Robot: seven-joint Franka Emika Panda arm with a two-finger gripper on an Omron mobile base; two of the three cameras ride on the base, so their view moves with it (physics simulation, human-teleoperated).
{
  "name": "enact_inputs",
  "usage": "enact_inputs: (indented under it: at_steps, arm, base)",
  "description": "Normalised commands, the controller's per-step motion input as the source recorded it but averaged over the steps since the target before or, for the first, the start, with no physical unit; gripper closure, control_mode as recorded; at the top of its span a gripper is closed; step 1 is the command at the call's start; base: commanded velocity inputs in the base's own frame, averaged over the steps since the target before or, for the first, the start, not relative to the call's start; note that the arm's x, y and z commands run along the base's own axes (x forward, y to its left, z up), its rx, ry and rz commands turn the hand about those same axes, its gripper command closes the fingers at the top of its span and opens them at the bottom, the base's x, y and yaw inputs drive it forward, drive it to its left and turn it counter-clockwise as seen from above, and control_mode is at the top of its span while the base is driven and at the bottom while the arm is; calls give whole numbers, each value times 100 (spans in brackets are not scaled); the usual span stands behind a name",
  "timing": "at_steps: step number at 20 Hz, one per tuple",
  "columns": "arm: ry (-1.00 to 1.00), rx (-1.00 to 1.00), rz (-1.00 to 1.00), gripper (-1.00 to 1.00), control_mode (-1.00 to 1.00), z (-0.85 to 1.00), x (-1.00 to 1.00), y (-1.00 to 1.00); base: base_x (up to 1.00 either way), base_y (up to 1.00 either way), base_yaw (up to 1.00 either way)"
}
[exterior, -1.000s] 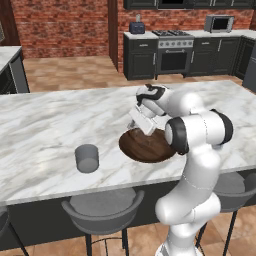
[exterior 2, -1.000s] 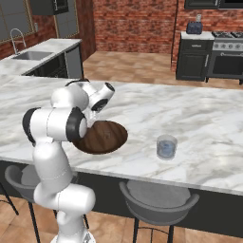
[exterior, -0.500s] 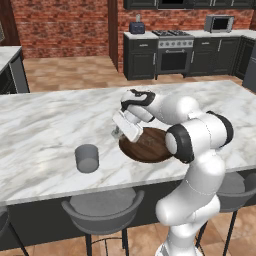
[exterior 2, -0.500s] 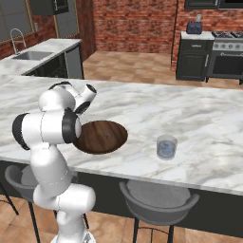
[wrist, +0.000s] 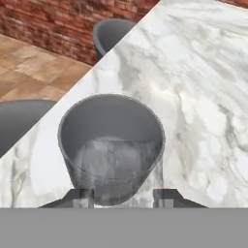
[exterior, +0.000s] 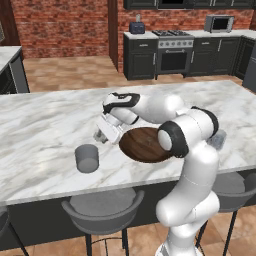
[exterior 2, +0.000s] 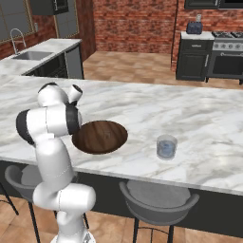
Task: There are four ice cubes in the ice bowl. Place two ice cubes in each glass of water.
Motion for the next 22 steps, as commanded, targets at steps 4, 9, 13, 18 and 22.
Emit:
enact_inputs:
  at_steps: [4,9,13,18,22]
  arm:
    - [12,-8,0,100,-100,-30,44,72]
    - [9,-13,0,100,-100,-57,37,40]
    - [2,-3,0,100,-100,-31,27,9]
    - [-25,0,0,100,-100,0,-82,0]
    - [-26,0,0,100,-100,-2,-41,0]
  base:
    - [0,0,0]
    - [0,0,0]
    - [0,0,0]
    - [0,0,0]
    - [0,0,0]
